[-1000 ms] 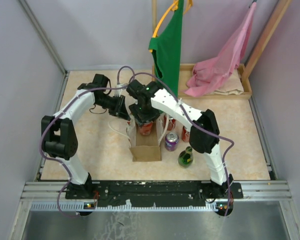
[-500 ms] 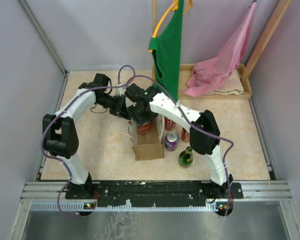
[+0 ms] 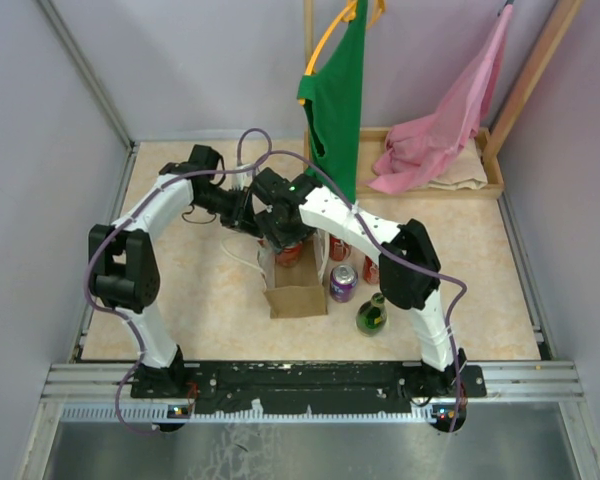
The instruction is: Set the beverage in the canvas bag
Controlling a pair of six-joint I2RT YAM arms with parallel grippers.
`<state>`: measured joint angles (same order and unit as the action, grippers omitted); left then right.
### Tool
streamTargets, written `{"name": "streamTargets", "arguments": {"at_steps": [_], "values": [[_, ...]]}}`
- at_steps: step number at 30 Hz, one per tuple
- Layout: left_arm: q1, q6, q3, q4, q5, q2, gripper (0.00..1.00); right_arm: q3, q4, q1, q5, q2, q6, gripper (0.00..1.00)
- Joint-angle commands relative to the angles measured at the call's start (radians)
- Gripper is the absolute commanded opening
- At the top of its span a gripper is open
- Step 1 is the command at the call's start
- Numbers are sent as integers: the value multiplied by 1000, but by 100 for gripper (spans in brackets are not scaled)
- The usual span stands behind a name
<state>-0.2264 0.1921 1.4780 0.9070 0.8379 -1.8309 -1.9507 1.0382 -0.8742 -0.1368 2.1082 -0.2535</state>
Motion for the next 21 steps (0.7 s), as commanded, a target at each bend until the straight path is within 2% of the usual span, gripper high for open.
{"name": "streamTargets", "arguments": {"at_steps": [1,4,5,11,13,16,21], "values": [[-7,23,23,1,-5,-40,21,-32,-97,-14,6,-44,43,0],[-8,24,31,1,-2,-48,21,-37,-98,-14,3,-37,45,0],[-8,23,32,1,-2,-52,21,-37,-98,-14,0,-36,46,4],[-8,26,47,4,-6,-62,25,-38,-107,-14,-18,-35,47,44],[-8,27,48,6,-9,-65,27,-38,-109,-14,-23,-37,48,53],[-8,29,50,6,-13,-66,32,-36,-113,-14,-29,-39,48,61],[-8,30,50,9,-16,-67,38,-20,-124,-14,-30,-36,47,66]]}}
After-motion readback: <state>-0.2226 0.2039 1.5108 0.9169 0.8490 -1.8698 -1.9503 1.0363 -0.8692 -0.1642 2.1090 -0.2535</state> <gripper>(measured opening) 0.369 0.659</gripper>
